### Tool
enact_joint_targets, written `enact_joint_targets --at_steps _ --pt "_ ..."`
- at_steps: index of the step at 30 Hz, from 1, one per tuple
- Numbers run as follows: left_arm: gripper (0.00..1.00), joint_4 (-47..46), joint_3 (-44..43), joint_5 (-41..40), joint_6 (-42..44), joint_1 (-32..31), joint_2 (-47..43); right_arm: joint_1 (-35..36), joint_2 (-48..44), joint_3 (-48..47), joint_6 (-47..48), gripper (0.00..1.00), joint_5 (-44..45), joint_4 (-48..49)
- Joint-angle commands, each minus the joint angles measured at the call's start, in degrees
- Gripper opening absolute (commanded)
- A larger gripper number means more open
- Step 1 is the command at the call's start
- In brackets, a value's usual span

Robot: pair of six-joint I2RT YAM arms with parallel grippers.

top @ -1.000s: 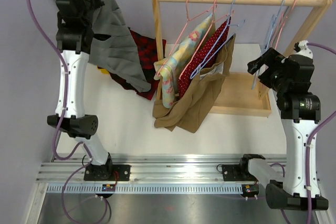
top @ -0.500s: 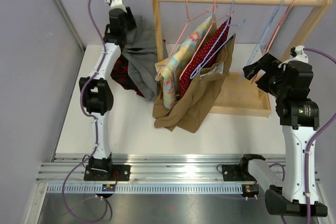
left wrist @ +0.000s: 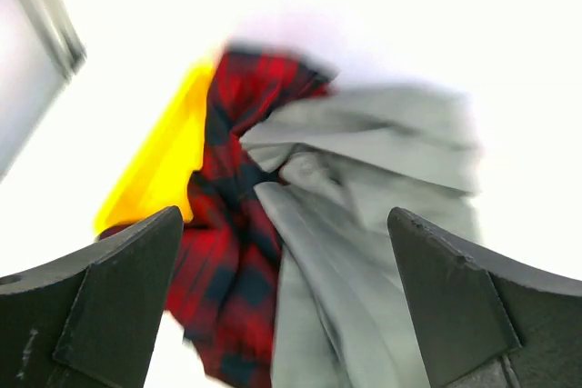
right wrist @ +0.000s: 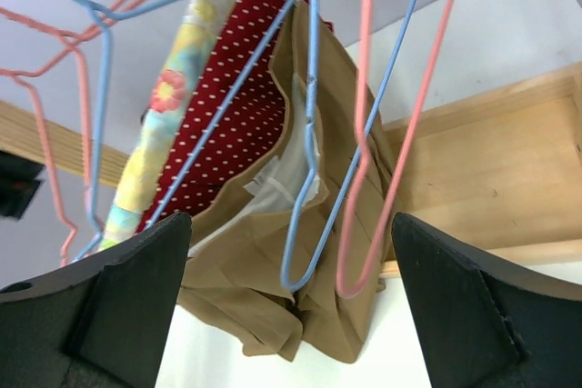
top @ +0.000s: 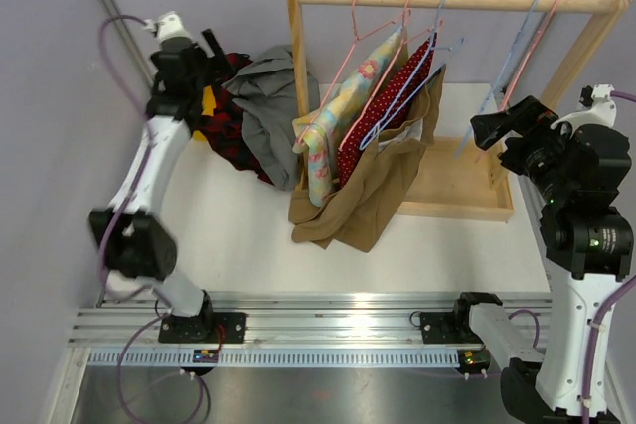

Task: Remove the skirt from the hanger

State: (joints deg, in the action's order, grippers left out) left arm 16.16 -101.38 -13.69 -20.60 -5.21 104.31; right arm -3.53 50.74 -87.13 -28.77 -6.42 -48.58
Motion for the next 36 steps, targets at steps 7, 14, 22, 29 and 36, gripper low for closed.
enact_joint_targets --at_steps 7,14,22,29,36 --pt "0.99 -2.21 31.4 8.41 2.92 -4.89 -45.58 -0.25 4.01 -12.08 -1.37 0.99 -13.97 1.73" --pt "0.77 -0.62 47.41 30.91 -1.55 -5.16 -65.53 -0.16 13.4 -19.91 -5.75 0.99 -19.07 7.17" --pt "0.28 24.25 47.95 12.04 3.11 -5.16 -77.15 6.39 24.13 -26.14 -5.07 0.97 -17.68 8.17" --pt "0.99 30.06 49.7 -0.95 0.39 -5.69 -82.78 17.76 31.78 -31.78 -1.02 0.9 -4.94 5.07" --pt "0.99 29.81 51.11 -3.36 -1.46 -5.69 -85.76 20.32 32.67 -27.3 -1.28 0.58 -1.76 7.53"
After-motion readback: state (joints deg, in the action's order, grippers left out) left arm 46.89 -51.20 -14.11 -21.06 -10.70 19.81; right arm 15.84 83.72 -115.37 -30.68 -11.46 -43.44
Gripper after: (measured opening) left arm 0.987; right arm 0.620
